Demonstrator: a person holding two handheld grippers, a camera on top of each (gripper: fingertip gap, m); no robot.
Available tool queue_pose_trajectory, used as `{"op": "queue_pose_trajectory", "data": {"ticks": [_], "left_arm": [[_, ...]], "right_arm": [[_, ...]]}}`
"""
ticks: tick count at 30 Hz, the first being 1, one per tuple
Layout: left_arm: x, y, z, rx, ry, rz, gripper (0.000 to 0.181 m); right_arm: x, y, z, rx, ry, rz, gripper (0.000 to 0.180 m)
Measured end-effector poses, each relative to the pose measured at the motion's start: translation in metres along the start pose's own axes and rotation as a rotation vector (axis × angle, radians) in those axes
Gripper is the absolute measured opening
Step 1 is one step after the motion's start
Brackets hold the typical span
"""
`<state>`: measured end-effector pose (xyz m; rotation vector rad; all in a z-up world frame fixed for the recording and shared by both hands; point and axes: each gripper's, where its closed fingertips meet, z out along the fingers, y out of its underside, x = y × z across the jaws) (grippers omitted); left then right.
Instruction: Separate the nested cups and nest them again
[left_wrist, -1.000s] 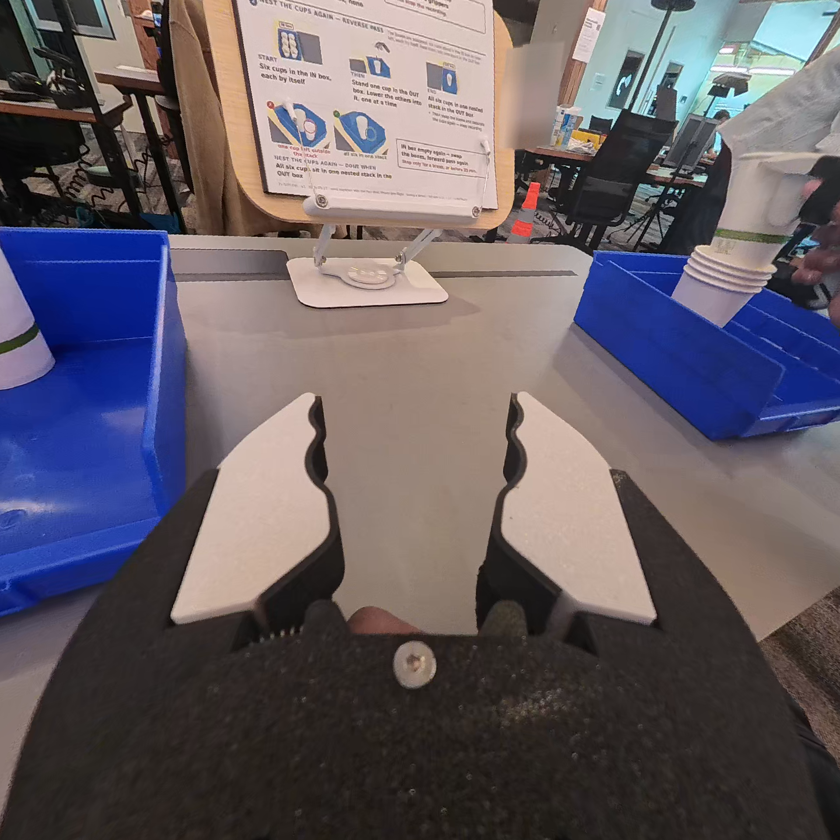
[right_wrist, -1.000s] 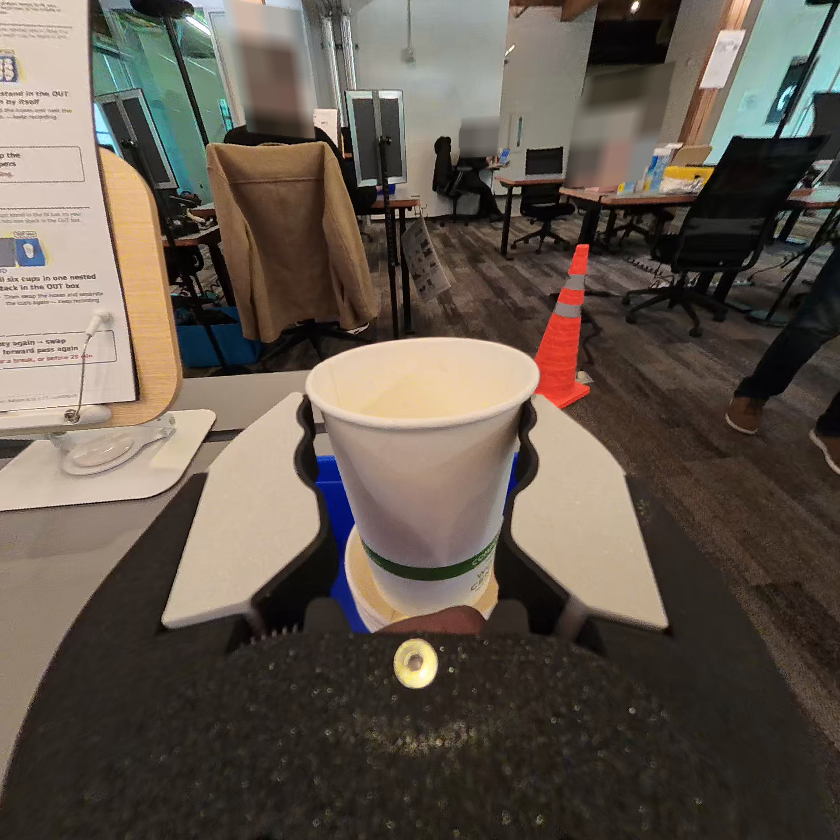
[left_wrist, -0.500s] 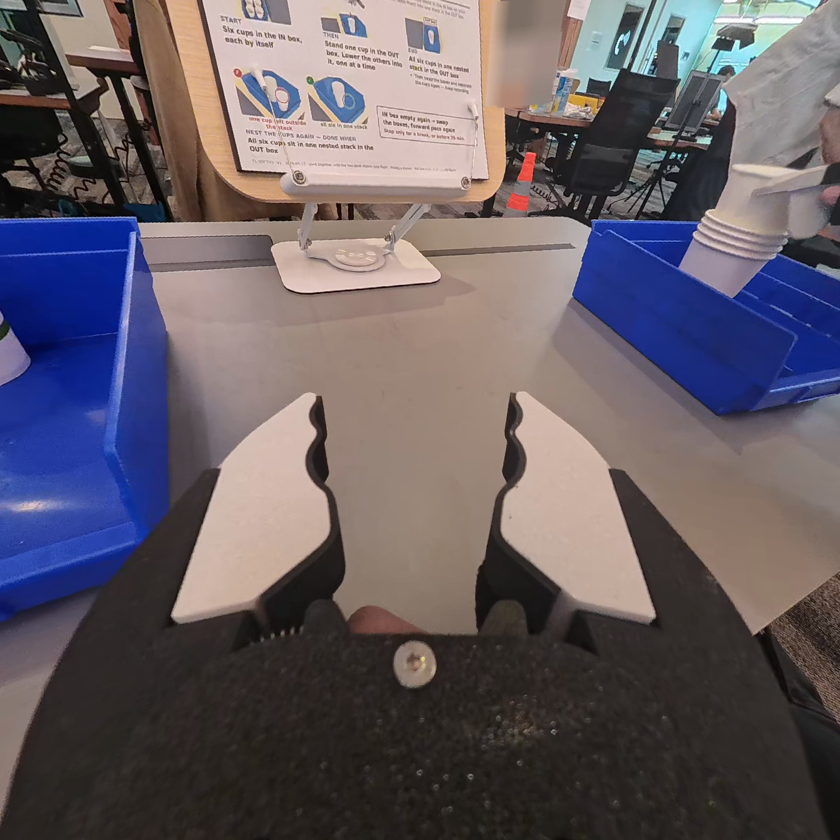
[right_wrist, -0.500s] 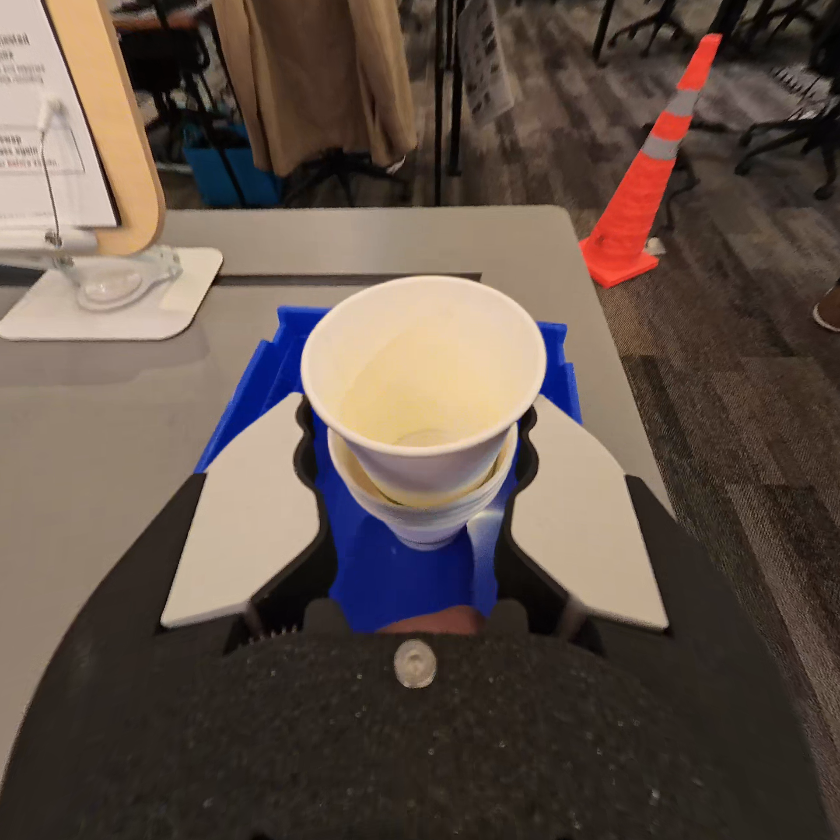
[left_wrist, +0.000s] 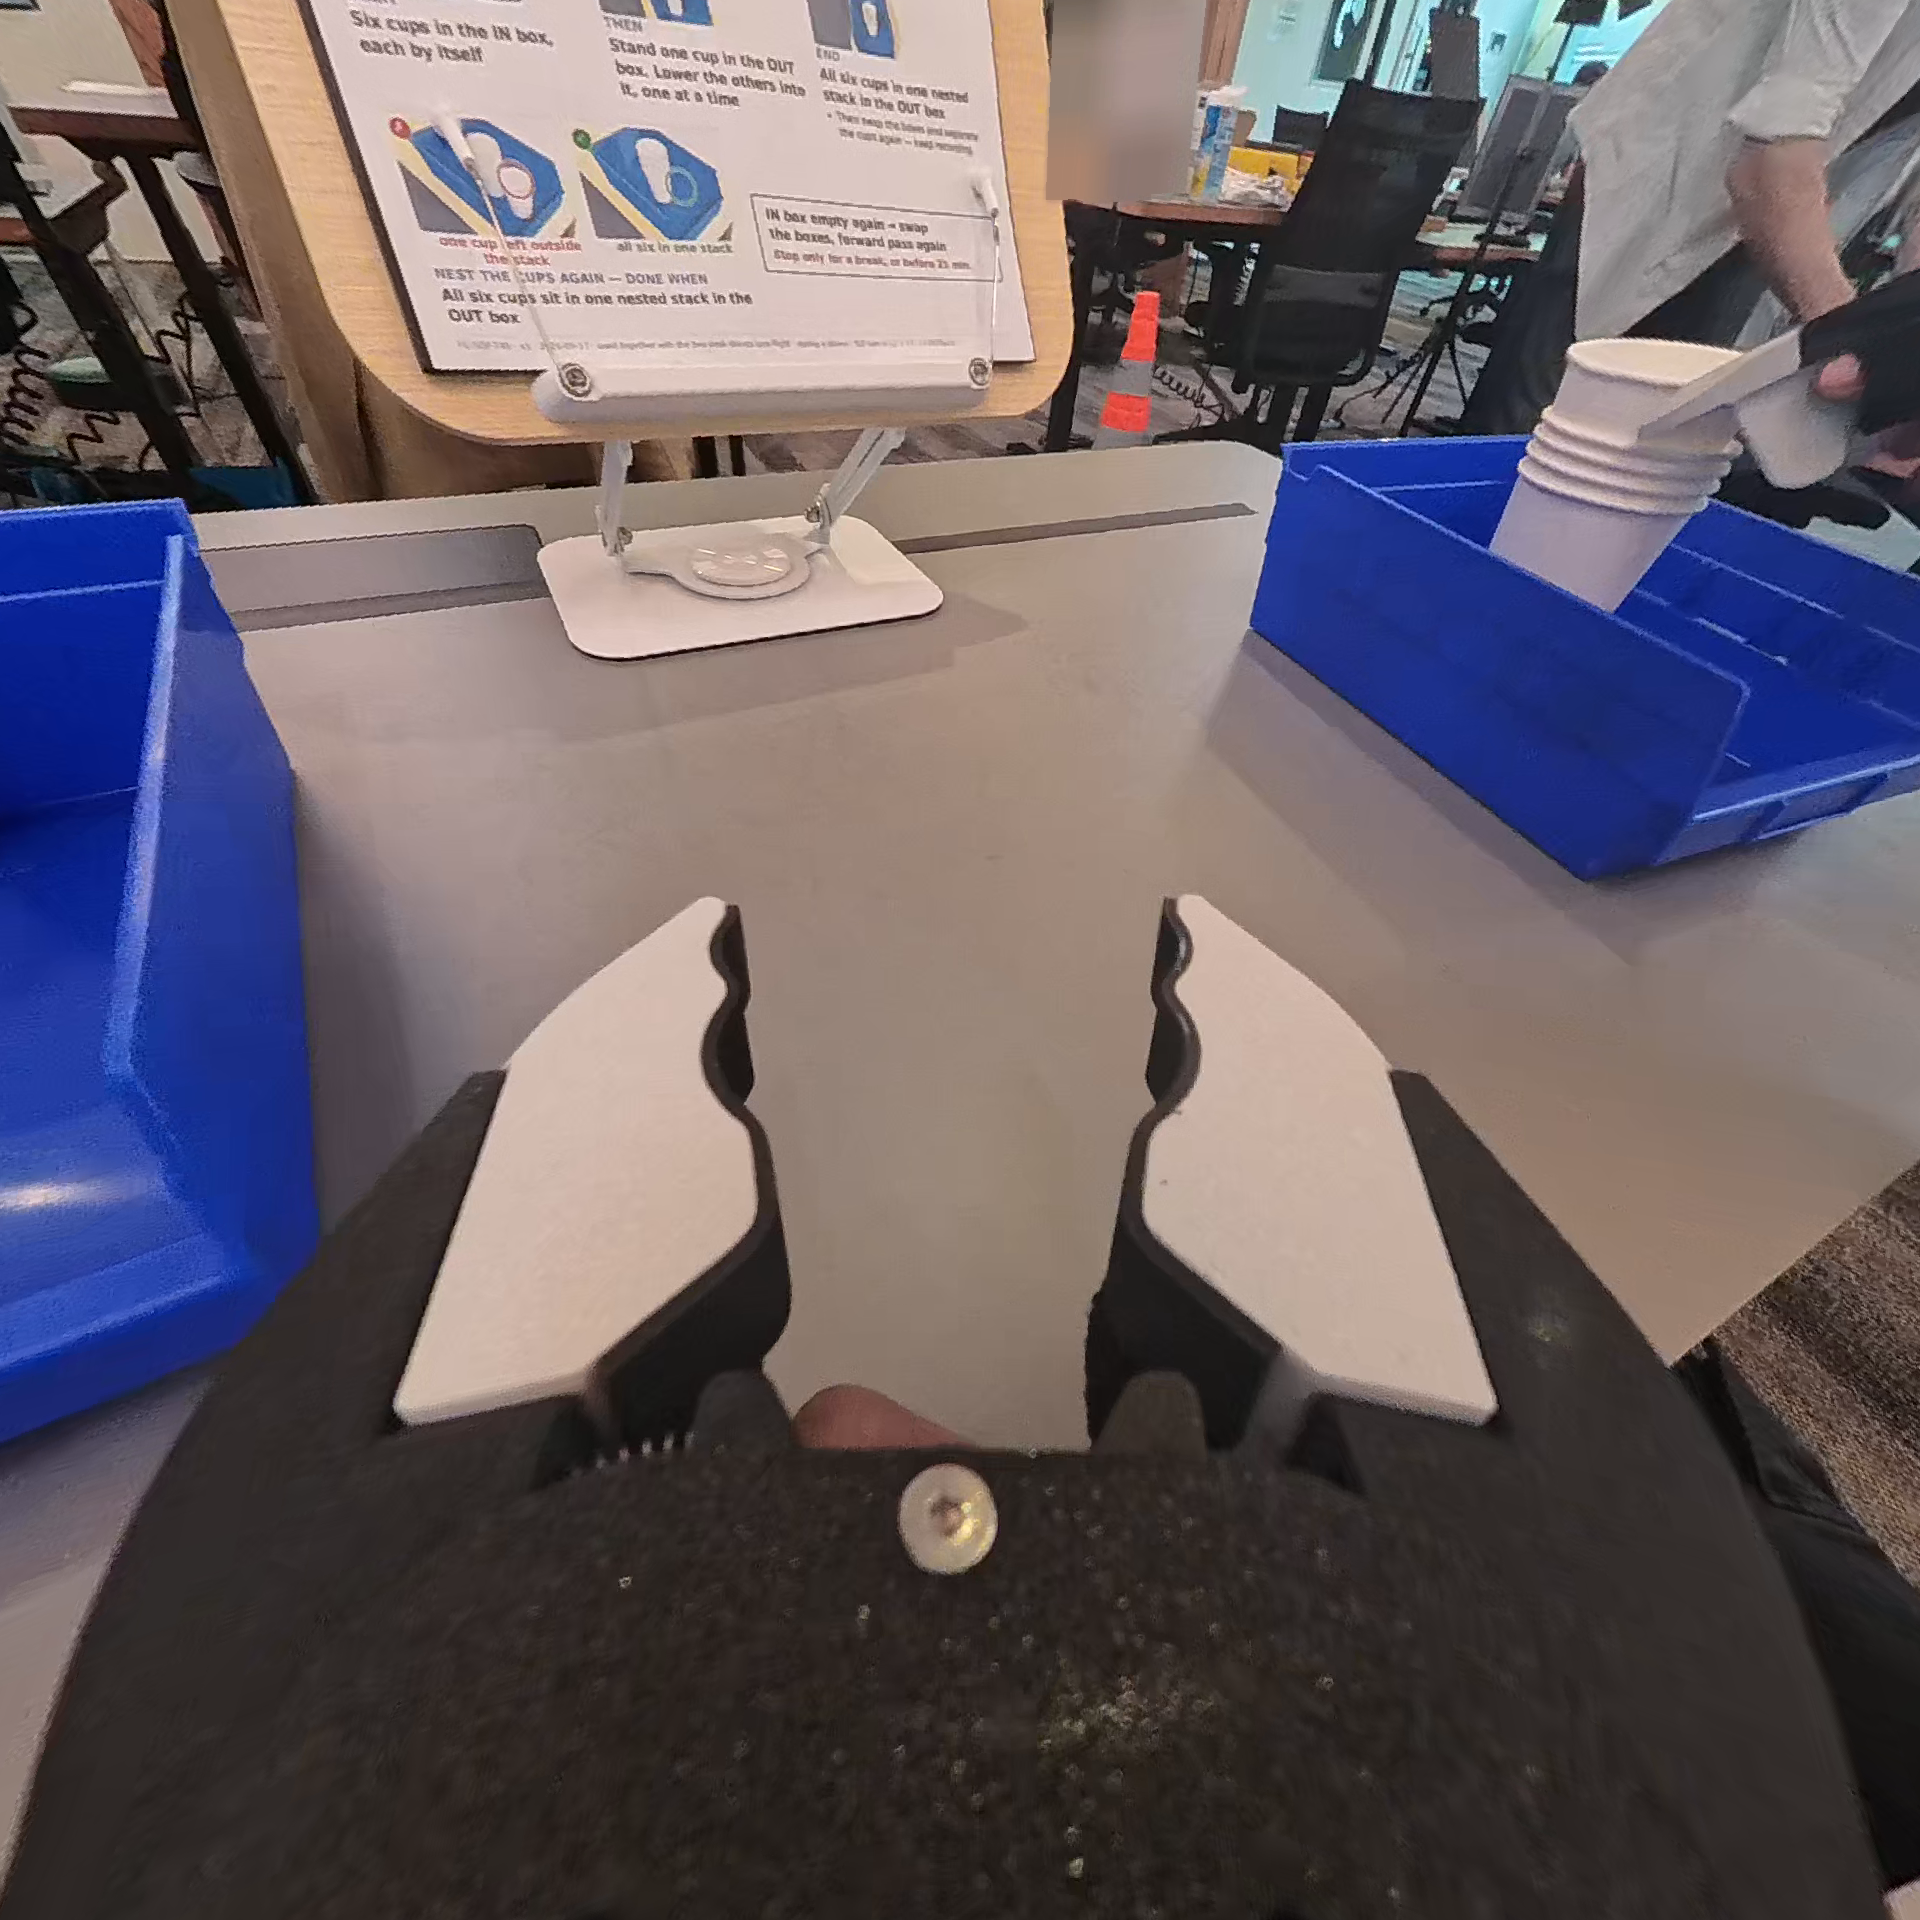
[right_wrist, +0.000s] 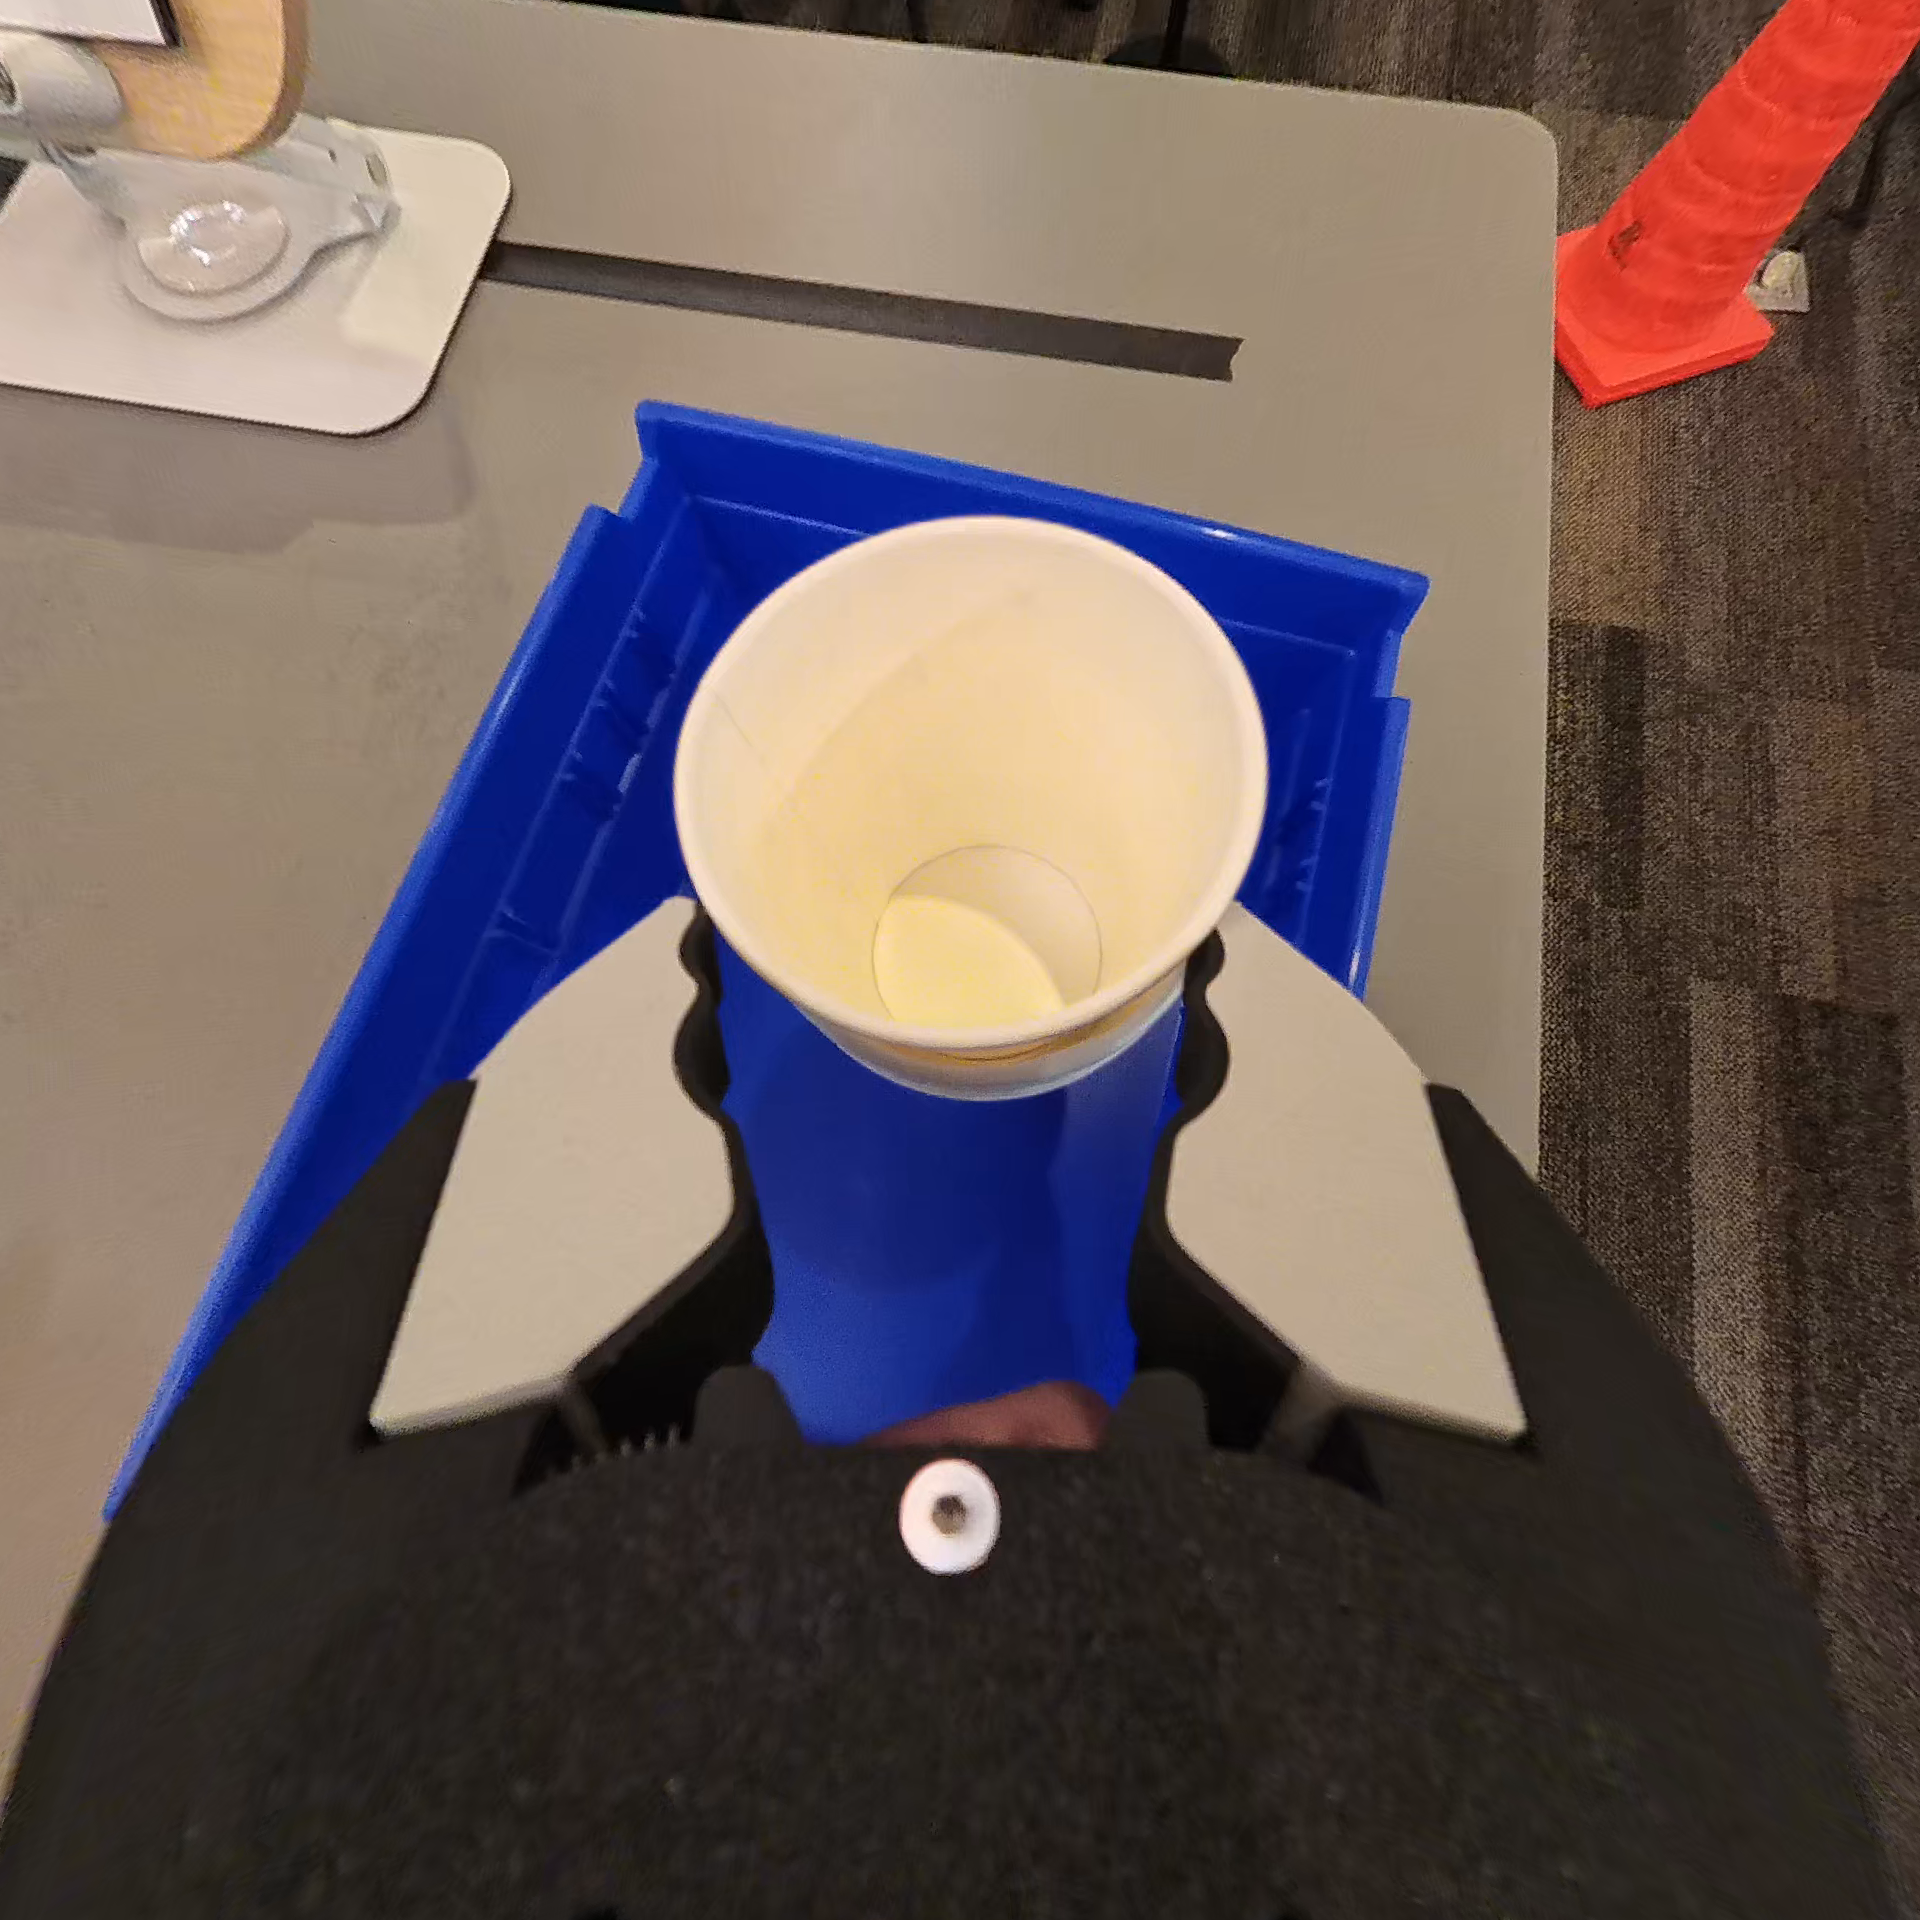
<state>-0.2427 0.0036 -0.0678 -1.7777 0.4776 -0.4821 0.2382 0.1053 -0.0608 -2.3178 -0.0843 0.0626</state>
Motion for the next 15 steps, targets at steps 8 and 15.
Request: {"op": "queue_pose_trajectory", "data": {"ticks": [8,15], "left_arm": [[0.0070,0.0010,-0.0001,-0.010,0.016,0.014,0.074],[0.0101,0.0030,0.0004,-0.022,0.021,0.022,0.074]], "right_arm": [[0.0019,0.0066,-0.0046,-0.050,-0.005,-0.062,0.081],[0.0074,0.0096,-0.0074,-0.077,0.045,-0.137,0.083]]}}
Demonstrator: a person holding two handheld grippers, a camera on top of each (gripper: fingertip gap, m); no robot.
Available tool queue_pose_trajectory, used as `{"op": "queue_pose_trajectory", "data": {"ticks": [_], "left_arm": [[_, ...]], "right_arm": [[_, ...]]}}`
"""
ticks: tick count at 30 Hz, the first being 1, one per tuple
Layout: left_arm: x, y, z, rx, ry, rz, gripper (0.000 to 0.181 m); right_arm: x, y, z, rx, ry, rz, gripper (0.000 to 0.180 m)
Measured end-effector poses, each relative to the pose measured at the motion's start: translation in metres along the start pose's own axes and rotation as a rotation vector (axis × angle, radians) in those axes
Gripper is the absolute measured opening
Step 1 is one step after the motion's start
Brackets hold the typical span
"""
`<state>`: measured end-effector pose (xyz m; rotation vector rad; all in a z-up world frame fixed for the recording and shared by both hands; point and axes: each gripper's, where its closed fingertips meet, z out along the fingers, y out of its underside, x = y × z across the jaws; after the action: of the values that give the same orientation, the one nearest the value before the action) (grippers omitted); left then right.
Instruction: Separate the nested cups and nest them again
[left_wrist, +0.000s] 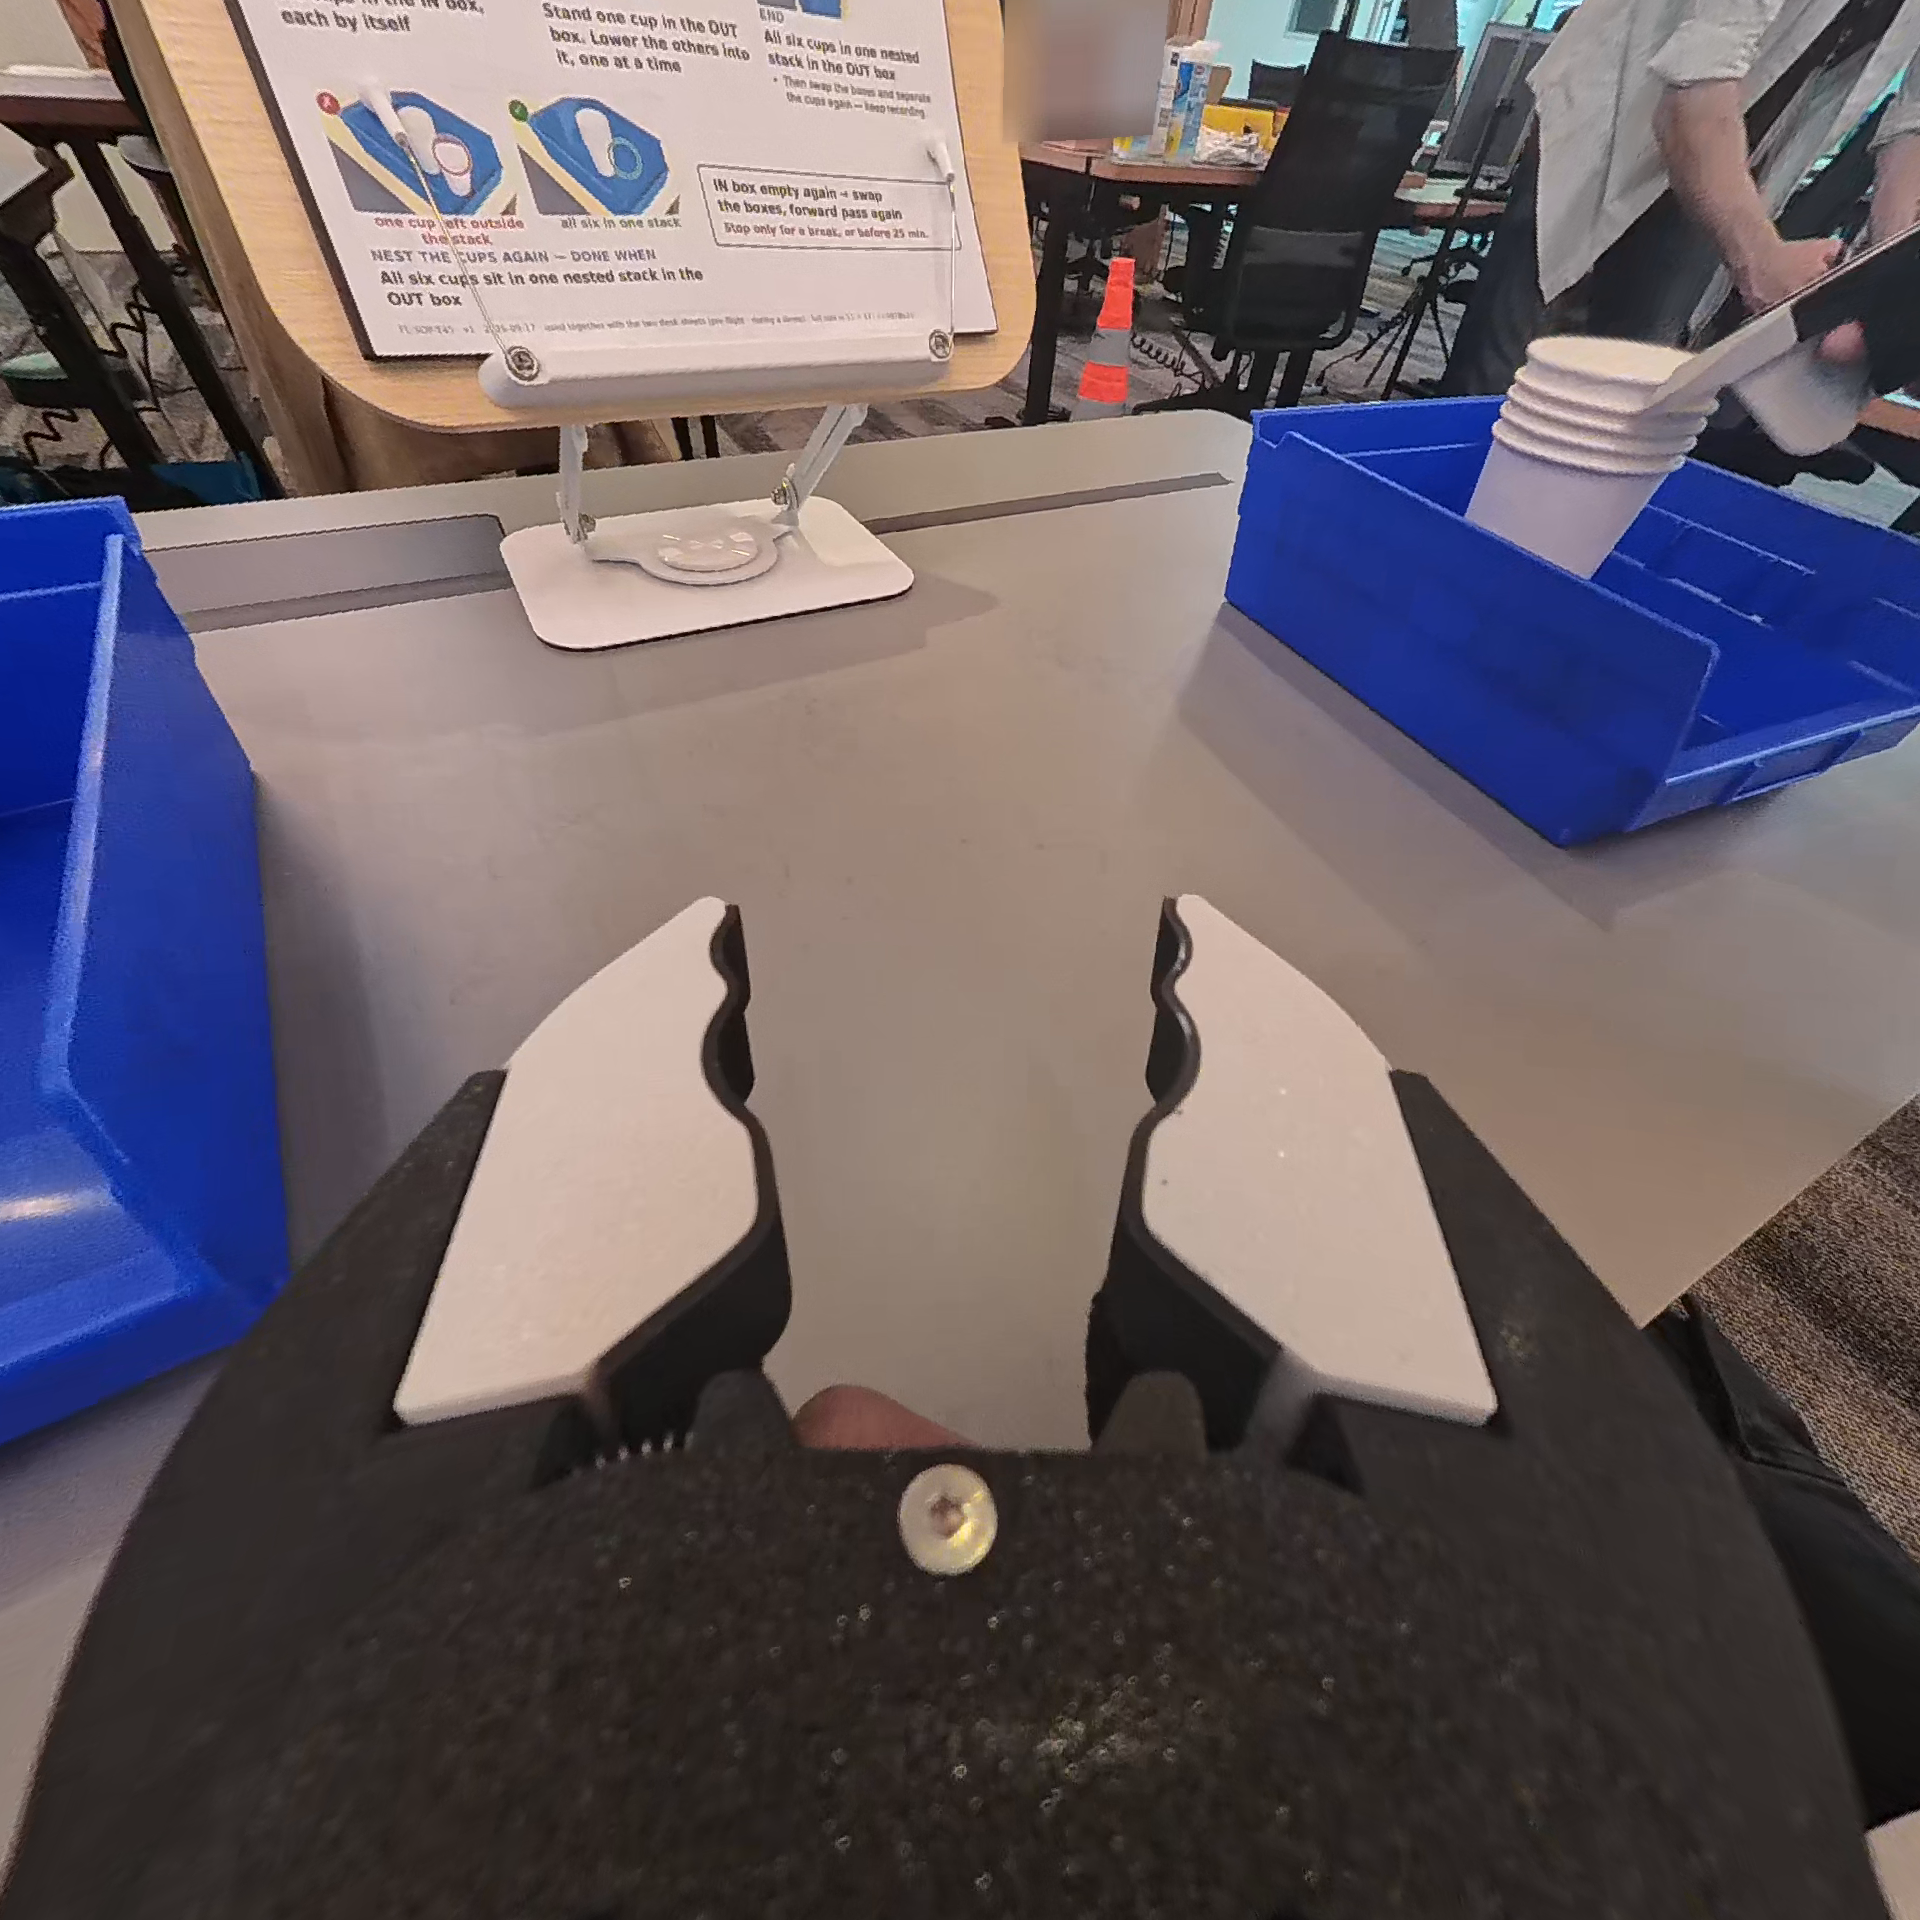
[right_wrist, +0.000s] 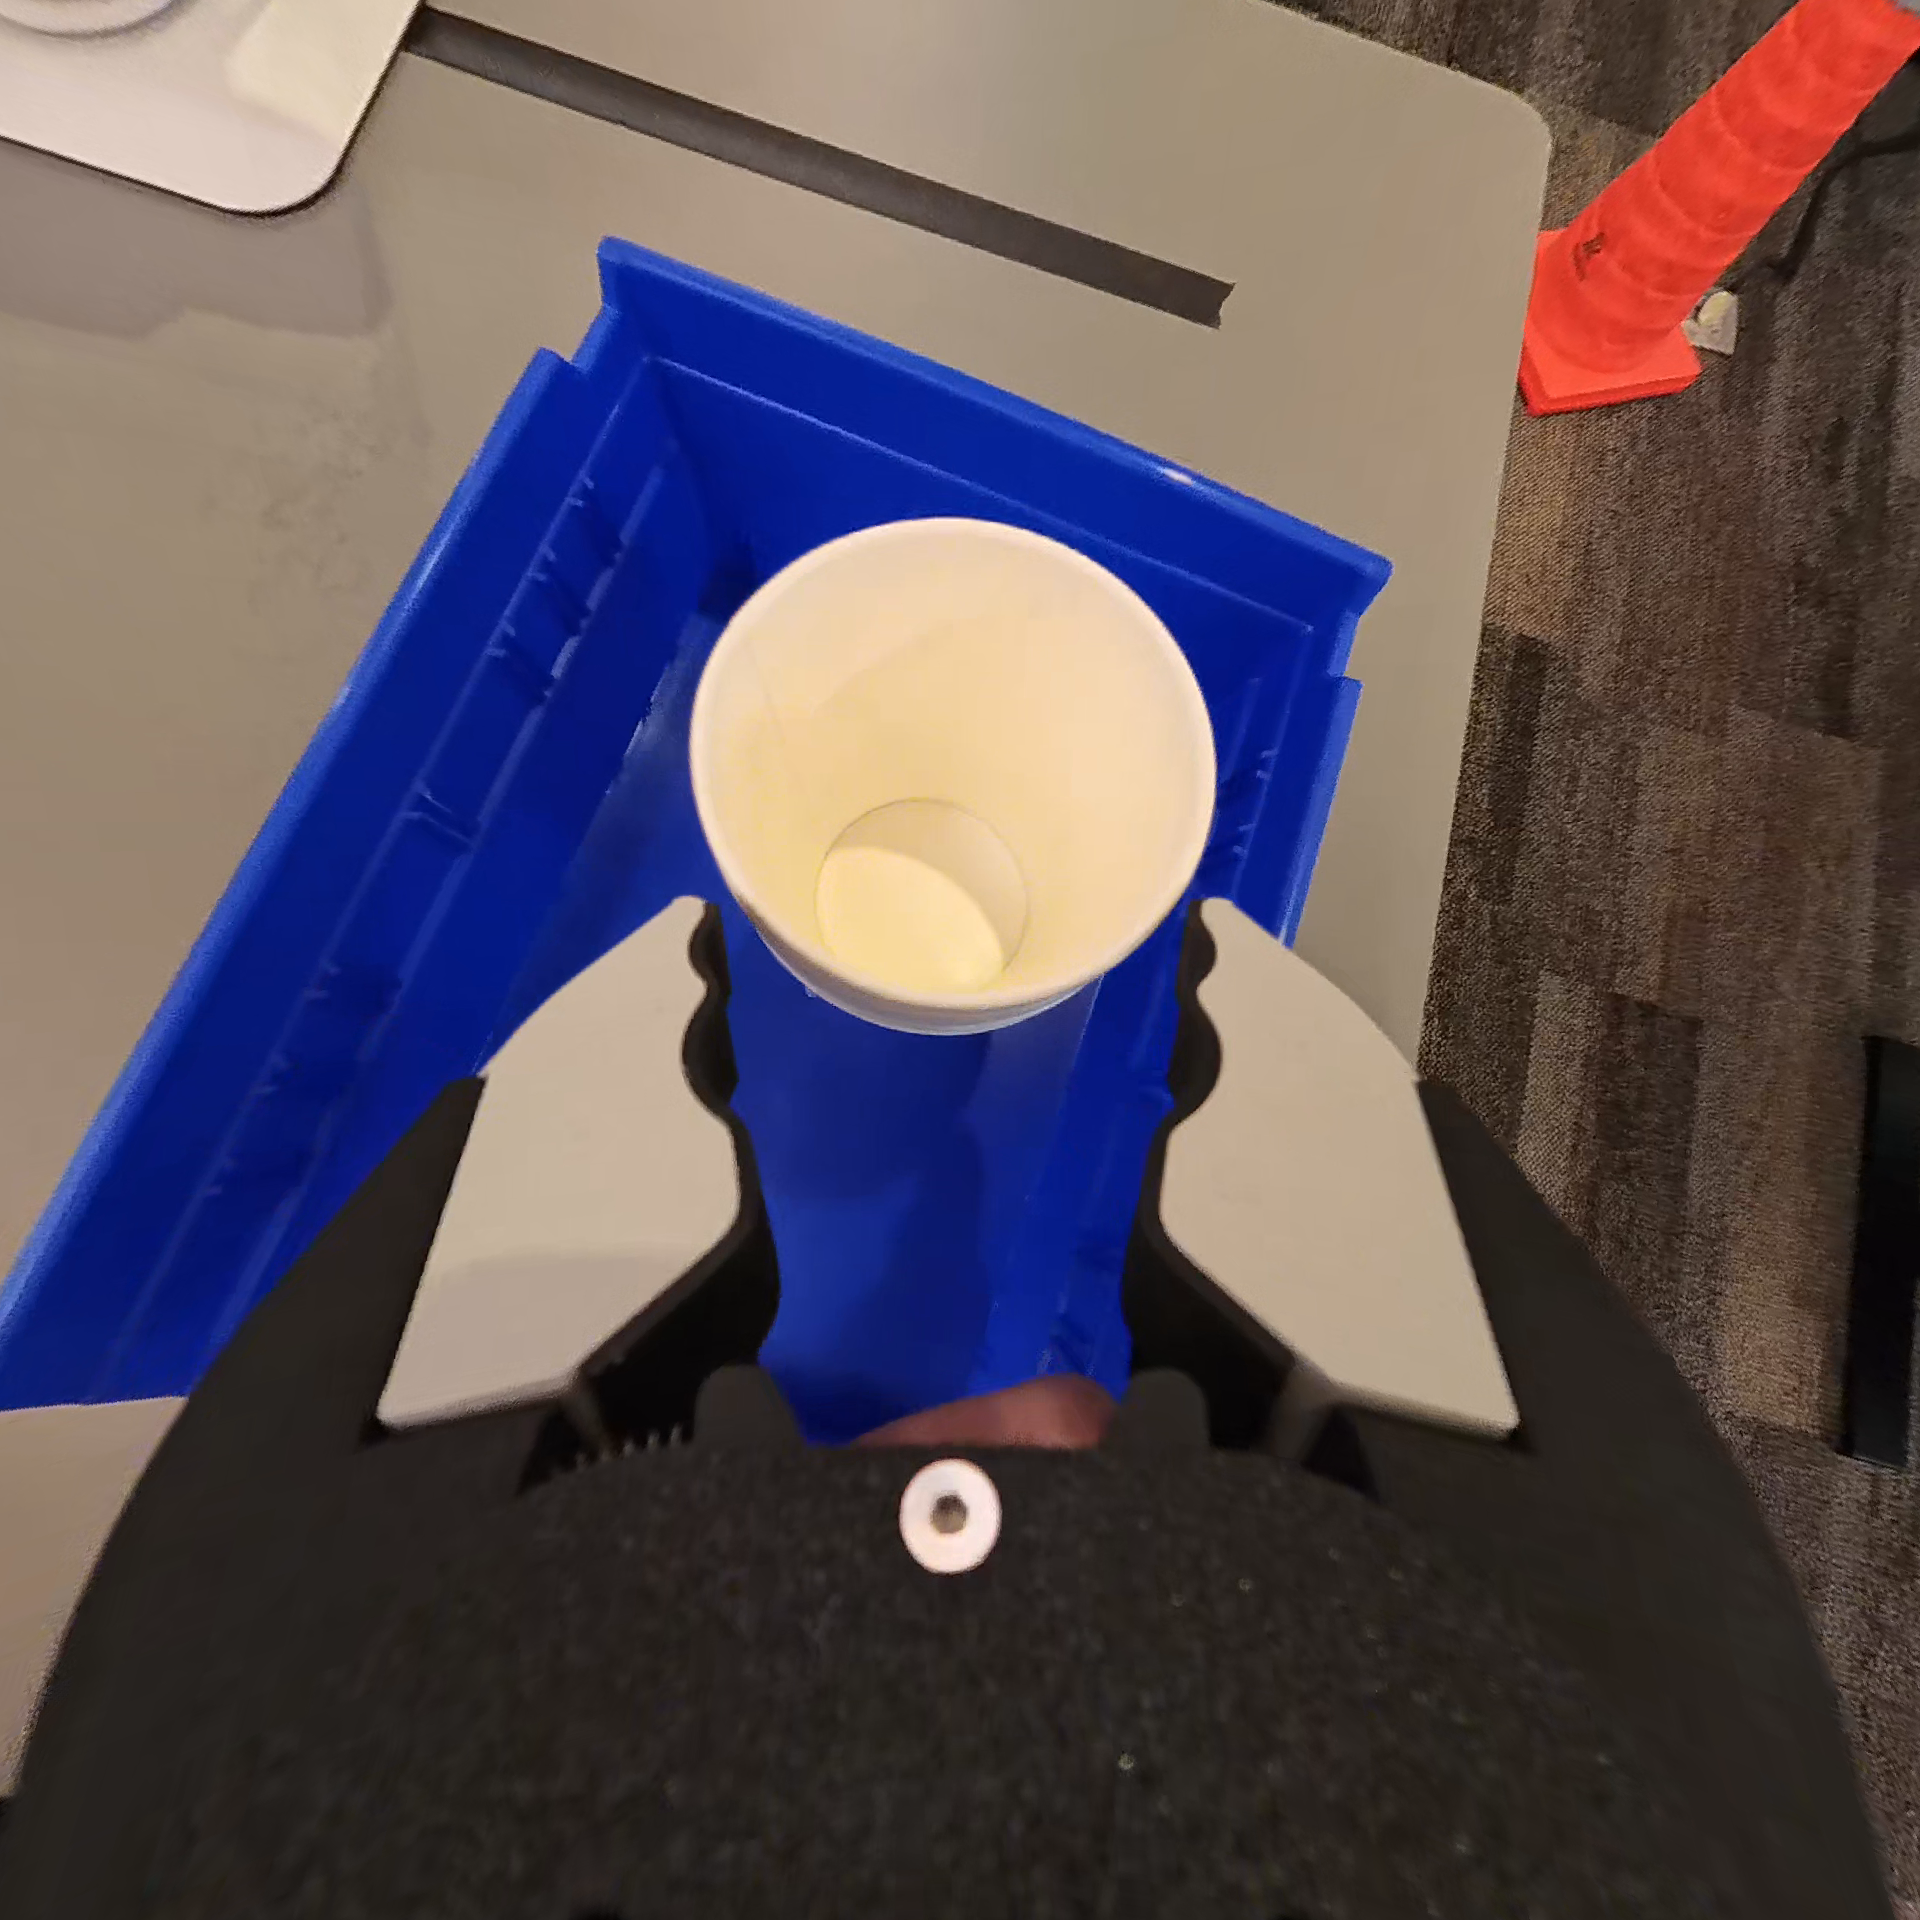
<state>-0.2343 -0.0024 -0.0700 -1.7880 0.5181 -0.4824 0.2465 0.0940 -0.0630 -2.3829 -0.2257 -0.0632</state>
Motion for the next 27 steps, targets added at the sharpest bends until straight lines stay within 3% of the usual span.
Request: {"op": "queue_pose_trajectory", "data": {"ticks": [7,10,14,19,23,27], "left_arm": [[-0.002,0.004,0.001,-0.011,-0.005,-0.004,0.074],[-0.013,0.005,0.000,-0.016,-0.048,-0.014,0.075],[-0.041,0.001,-0.005,0.001,-0.149,-0.039,0.076],[-0.091,-0.010,-0.021,0.013,-0.280,-0.081,0.076],[-0.155,-0.025,-0.031,0.033,-0.404,-0.140,0.076],[-0.233,-0.036,-0.004,0.009,-0.496,-0.178,0.085]], "right_arm": [[0.001,0.002,-0.006,0.026,0.046,-0.020,0.086],[-0.023,-0.019,-0.046,0.223,0.126,-0.099,0.086],[-0.159,-0.032,-0.091,0.562,-0.190,-0.090,0.083],[-0.301,-0.002,-0.084,0.620,-0.554,-0.054,0.081],[-0.335,0.008,-0.070,0.585,-0.605,-0.078,0.081],[-0.350,0.007,-0.075,0.562,-0.727,-0.030,0.080]]}}
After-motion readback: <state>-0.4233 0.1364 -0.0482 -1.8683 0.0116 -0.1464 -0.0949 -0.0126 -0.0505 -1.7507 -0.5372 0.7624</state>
